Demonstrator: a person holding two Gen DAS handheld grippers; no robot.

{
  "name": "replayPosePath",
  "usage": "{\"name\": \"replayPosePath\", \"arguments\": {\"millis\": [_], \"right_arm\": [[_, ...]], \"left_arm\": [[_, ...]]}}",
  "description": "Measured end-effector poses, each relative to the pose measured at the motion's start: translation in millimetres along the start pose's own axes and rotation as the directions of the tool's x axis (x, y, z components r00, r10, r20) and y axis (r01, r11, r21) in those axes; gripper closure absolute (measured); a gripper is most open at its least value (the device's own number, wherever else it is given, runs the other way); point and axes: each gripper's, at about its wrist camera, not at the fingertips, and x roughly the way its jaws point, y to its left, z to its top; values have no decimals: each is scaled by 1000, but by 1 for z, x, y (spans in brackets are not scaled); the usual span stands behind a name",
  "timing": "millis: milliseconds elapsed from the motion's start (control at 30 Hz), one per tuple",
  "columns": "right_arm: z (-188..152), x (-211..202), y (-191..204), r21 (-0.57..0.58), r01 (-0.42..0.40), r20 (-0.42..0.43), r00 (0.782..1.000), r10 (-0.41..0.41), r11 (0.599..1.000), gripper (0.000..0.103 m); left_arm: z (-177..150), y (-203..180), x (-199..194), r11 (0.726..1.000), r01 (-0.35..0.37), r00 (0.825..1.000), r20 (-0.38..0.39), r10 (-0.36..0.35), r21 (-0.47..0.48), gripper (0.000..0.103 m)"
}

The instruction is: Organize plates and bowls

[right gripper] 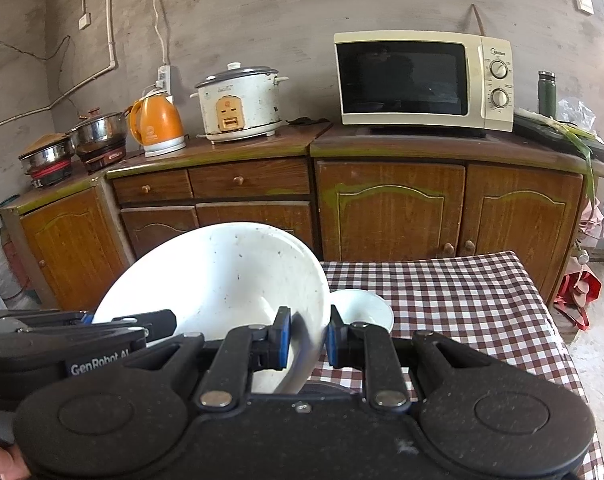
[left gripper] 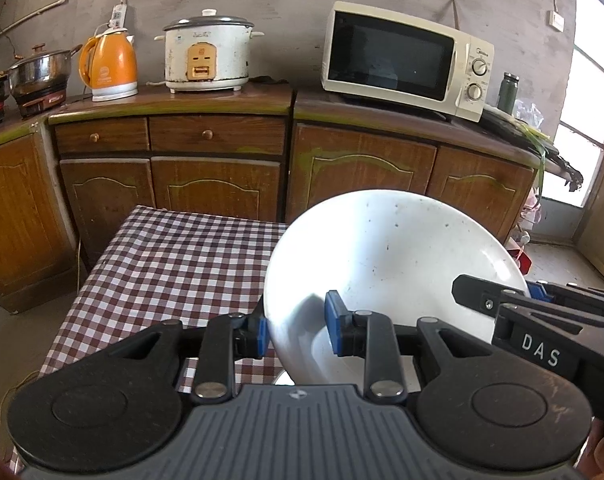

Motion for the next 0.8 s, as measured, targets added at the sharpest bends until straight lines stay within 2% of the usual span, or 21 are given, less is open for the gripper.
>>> {"name": "replayPosePath", "arguments": {"millis": [800], "right_arm": [[-5, 1, 34, -36, -39, -10, 999, 39, 999, 80]], "left_arm": [[-8, 24, -13, 999, -34, 999, 3, 35, -37, 74]]}}
